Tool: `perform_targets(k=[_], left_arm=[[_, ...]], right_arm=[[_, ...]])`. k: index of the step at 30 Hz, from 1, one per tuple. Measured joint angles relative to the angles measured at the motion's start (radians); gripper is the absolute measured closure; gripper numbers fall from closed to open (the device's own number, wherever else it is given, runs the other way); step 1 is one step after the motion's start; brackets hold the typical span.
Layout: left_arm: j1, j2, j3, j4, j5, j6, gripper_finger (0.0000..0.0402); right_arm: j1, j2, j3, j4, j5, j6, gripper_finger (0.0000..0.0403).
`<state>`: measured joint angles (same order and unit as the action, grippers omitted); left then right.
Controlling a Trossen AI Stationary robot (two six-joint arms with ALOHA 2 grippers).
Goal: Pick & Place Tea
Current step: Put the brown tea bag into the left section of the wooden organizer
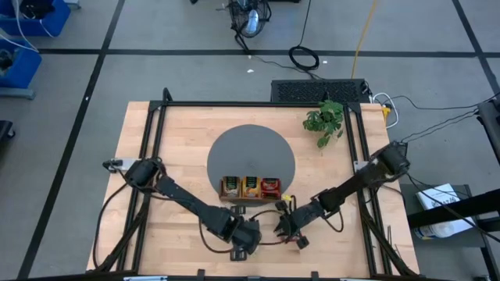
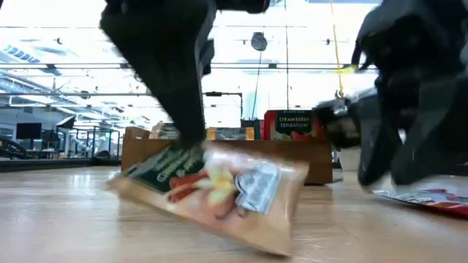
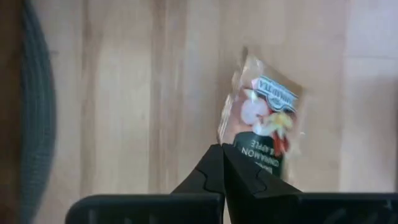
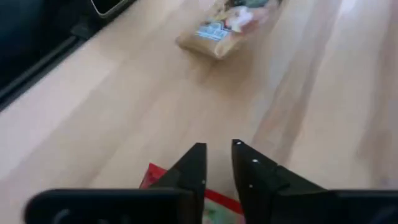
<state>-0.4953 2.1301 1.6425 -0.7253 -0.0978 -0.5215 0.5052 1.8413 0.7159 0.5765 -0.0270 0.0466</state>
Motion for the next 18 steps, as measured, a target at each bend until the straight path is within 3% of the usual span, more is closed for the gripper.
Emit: perform_targets(k=[9, 16, 18], left_arm=[[-0.03, -0.003, 0.105, -0.132, -0.175, 0.06, 0.0401], [-0.057, -0.003, 0.173, -0.186, -0.341, 0.151, 0.0401], [-0.06, -0.004, 0.184, -0.188, -0.375, 0.154, 0.0401]], right_arm=[[0.02, -0.16, 0.002, -0.014, 0.03, -0.005, 0.0251], [-0.039, -0.165, 0.004, 0.101, 0.047, 0.141, 0.0205], [-0.075, -0.166, 0.008, 0.102, 0.006, 0.191, 0.0194]])
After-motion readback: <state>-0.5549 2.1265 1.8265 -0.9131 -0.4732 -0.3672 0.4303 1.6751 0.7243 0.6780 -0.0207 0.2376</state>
